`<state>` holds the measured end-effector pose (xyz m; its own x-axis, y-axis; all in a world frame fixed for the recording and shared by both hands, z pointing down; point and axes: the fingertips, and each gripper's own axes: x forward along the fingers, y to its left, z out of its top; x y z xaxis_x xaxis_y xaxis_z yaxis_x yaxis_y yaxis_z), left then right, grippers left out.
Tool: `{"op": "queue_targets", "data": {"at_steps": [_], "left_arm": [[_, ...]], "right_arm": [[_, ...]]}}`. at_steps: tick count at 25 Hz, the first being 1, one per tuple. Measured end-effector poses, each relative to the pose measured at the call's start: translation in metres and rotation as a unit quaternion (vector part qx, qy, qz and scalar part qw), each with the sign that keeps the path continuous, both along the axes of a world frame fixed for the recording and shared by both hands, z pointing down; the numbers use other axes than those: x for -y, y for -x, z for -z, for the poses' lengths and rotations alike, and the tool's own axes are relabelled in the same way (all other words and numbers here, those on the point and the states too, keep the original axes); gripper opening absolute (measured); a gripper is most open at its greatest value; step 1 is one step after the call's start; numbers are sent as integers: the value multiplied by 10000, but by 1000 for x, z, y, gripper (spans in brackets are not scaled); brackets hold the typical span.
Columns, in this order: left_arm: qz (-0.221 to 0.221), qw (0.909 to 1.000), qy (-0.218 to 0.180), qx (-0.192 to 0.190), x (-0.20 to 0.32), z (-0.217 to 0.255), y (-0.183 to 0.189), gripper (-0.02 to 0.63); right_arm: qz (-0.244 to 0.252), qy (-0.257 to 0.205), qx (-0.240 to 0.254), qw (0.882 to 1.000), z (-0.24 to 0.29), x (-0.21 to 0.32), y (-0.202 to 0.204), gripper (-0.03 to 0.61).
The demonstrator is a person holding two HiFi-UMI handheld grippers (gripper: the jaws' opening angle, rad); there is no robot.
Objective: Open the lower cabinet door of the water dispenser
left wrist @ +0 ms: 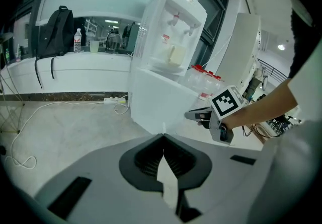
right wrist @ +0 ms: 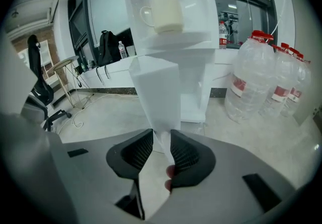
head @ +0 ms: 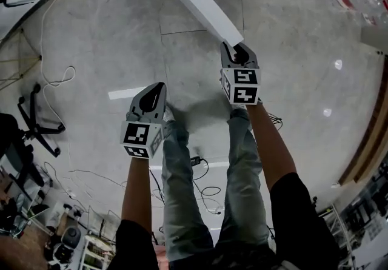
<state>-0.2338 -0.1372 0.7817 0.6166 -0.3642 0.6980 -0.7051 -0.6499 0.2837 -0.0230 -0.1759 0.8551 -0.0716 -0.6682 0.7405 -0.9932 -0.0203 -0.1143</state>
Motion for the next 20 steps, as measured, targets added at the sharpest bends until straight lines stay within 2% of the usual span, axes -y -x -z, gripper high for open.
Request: {"op": "queue_targets", "data": {"at_steps": [5, 14, 20], "left_arm": [[-118, 9997, 213, -79, -10, 3, 28, 11], [-491, 9981, 311, -218, 8, -4, 67, 11], [-527, 9973, 401, -303, 5, 2, 84, 11]], "right_arm": [[47, 213, -11, 9998, 0, -12, 42, 120], [-255, 373, 17, 9990, -3, -12, 99, 126], [115, 571, 66, 9983, -2, -11, 142, 124]]}}
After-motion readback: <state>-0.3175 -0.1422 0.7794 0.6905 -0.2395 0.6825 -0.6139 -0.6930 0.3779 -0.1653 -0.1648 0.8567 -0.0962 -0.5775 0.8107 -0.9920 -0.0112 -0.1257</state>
